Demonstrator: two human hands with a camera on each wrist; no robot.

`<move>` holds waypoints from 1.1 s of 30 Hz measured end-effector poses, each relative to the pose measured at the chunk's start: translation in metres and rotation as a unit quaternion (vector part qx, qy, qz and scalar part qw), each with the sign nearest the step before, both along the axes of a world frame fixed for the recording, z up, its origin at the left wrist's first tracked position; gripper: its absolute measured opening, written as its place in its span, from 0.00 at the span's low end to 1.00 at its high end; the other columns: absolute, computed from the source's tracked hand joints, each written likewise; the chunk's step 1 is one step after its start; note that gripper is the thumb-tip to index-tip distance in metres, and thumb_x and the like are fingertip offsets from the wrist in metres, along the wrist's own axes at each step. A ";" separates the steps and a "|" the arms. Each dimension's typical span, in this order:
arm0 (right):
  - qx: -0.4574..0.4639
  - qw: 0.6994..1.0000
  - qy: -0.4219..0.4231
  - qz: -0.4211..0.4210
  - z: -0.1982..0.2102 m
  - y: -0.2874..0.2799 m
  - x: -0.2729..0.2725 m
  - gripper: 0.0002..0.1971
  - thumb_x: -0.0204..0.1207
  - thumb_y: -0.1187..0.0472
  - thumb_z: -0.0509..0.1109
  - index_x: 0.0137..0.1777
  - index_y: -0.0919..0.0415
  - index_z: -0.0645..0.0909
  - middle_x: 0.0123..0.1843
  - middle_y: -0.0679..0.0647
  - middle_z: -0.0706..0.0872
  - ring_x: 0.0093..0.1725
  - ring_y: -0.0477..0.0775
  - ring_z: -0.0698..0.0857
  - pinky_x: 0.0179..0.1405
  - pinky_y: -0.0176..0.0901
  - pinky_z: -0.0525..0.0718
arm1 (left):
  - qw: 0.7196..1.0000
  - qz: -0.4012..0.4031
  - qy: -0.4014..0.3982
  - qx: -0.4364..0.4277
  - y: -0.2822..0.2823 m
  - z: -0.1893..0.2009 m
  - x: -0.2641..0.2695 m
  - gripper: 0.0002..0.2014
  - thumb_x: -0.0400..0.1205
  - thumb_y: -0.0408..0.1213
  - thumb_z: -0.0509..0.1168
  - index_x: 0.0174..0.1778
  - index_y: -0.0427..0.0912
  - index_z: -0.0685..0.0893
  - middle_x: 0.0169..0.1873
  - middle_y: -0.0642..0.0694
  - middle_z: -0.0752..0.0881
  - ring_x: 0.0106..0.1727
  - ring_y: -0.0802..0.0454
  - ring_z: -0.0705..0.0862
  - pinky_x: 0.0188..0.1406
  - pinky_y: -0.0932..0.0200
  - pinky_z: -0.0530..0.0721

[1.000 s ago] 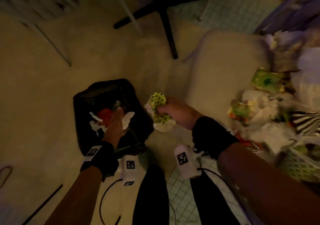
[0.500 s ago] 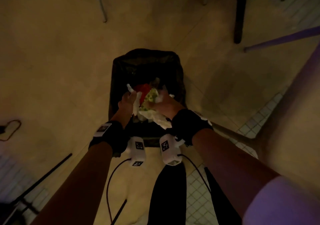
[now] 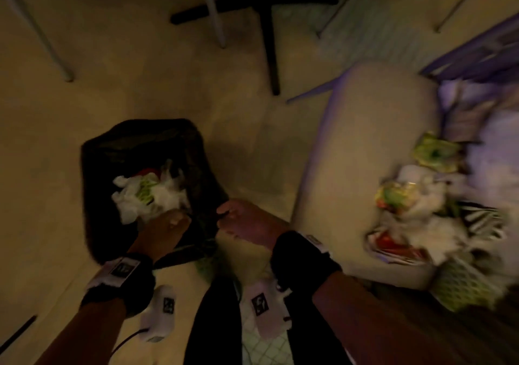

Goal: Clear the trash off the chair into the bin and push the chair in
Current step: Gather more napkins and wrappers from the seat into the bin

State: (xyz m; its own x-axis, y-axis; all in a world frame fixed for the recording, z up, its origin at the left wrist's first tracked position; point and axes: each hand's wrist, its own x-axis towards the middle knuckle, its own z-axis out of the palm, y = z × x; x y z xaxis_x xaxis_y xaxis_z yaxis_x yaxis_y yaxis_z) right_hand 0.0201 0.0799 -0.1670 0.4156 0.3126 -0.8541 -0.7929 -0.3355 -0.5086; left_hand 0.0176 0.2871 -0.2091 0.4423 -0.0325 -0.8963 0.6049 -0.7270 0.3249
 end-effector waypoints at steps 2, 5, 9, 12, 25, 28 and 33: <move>-0.005 0.999 -0.036 -0.016 0.029 -0.056 -0.006 0.14 0.76 0.67 0.67 0.61 0.61 0.76 0.43 0.57 0.80 0.33 0.46 0.77 0.33 0.34 0.74 | 0.998 -0.057 0.005 -0.037 -0.049 0.014 0.007 0.18 0.86 0.44 0.58 0.69 0.40 0.76 0.65 0.40 0.80 0.65 0.40 0.79 0.59 0.52 0.74; -0.112 0.984 -0.139 -0.010 0.068 -0.147 -0.020 0.13 0.69 0.67 0.71 0.53 0.58 0.81 0.41 0.50 0.82 0.34 0.44 0.78 0.36 0.38 0.76 | 0.986 -0.124 -0.070 -0.092 -0.136 0.045 0.014 0.10 0.84 0.39 0.62 0.57 0.40 0.83 0.49 0.42 0.85 0.52 0.49 0.82 0.46 0.62 0.72; -0.308 0.934 -0.174 0.054 0.104 -0.258 -0.047 0.17 0.67 0.69 0.71 0.56 0.56 0.81 0.49 0.53 0.79 0.47 0.54 0.80 0.48 0.44 0.76 | 0.955 -0.175 -0.118 -0.207 -0.247 0.070 0.009 0.08 0.78 0.41 0.66 0.44 0.40 0.83 0.42 0.42 0.87 0.45 0.51 0.83 0.46 0.55 0.80; -0.427 0.884 -0.152 0.113 0.109 -0.319 -0.076 0.22 0.63 0.63 0.74 0.59 0.53 0.80 0.57 0.59 0.79 0.59 0.64 0.79 0.58 0.50 0.76 | 0.935 -0.220 -0.131 -0.247 -0.313 0.080 -0.001 0.06 0.77 0.39 0.68 0.45 0.39 0.83 0.41 0.42 0.86 0.41 0.49 0.82 0.46 0.51 0.82; -0.278 0.939 -0.157 -0.132 0.103 -0.365 -0.109 0.08 0.71 0.63 0.73 0.35 0.53 0.79 0.34 0.52 0.84 0.40 0.56 0.85 0.40 0.47 0.81 | 0.925 -0.177 -0.149 -0.302 -0.397 0.109 -0.035 0.31 0.69 0.46 0.78 0.68 0.51 0.75 0.63 0.50 0.76 0.62 0.53 0.78 0.60 0.60 0.79; -0.112 0.951 -0.171 -0.232 0.120 -0.355 -0.095 0.07 0.72 0.70 0.72 0.39 0.56 0.83 0.36 0.57 0.87 0.40 0.57 0.85 0.43 0.51 0.85 | 0.949 -0.162 -0.104 -0.249 -0.399 0.122 -0.031 0.30 0.73 0.47 0.74 0.70 0.44 0.74 0.63 0.47 0.81 0.59 0.57 0.82 0.56 0.69 0.79; -0.128 0.947 -0.165 -0.246 0.102 -0.347 -0.077 0.12 0.72 0.76 0.68 0.50 0.60 0.80 0.41 0.57 0.85 0.40 0.55 0.83 0.39 0.49 0.82 | 0.940 0.041 -0.207 -0.269 -0.370 0.114 -0.021 0.09 0.83 0.28 0.60 0.53 0.43 0.83 0.53 0.40 0.86 0.52 0.61 0.86 0.60 0.52 0.81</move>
State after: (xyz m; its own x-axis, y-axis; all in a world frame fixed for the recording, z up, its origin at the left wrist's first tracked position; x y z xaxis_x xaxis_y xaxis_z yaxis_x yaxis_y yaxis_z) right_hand -0.0568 -0.2669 -0.0653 0.7141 -0.1878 -0.6744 -0.6977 -0.1124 -0.7075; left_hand -0.0034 -0.0824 -0.0951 0.7697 -0.3825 -0.5111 0.3933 -0.3465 0.8516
